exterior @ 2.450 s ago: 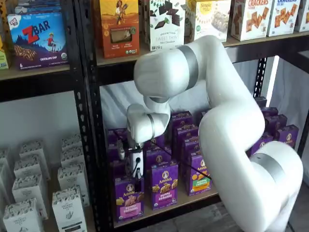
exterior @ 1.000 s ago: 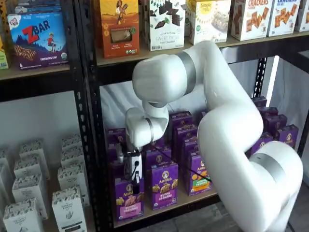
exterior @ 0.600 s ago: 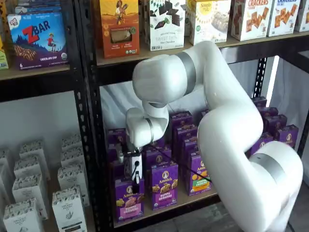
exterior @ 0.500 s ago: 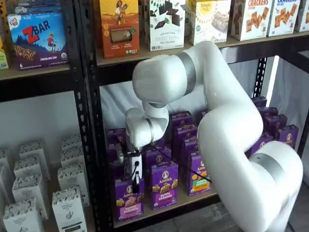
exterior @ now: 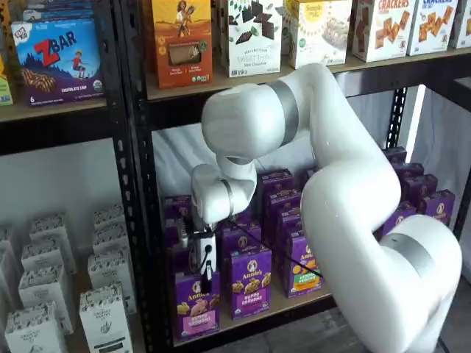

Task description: Pick up the purple box with a pink patch in the middle, on the bottom shelf, the first box from the left

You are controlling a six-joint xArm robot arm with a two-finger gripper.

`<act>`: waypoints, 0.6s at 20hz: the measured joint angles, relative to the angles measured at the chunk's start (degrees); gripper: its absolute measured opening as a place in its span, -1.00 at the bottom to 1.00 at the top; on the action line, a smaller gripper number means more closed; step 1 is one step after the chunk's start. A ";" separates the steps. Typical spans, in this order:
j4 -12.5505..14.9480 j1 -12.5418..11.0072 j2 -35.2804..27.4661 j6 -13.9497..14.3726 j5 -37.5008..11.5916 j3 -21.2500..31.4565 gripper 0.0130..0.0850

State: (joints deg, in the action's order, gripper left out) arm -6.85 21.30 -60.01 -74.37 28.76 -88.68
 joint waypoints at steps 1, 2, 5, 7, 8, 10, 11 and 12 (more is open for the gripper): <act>0.09 -0.01 0.01 0.08 0.13 -0.01 -0.33; 0.21 -0.02 0.06 0.17 0.20 0.03 -0.33; 0.29 -0.06 0.38 0.20 0.02 0.50 -0.33; 0.11 -0.09 0.68 0.01 0.07 0.85 -0.33; 0.00 -0.10 0.80 -0.09 0.08 1.01 -0.33; -0.35 -0.11 1.13 -0.43 0.07 1.42 -0.33; -0.56 -0.12 1.30 -0.62 0.08 1.63 -0.44; -0.78 -0.13 1.48 -0.82 0.14 1.82 -0.44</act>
State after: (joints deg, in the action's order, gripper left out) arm -7.63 21.17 -58.53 -75.19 28.89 -86.86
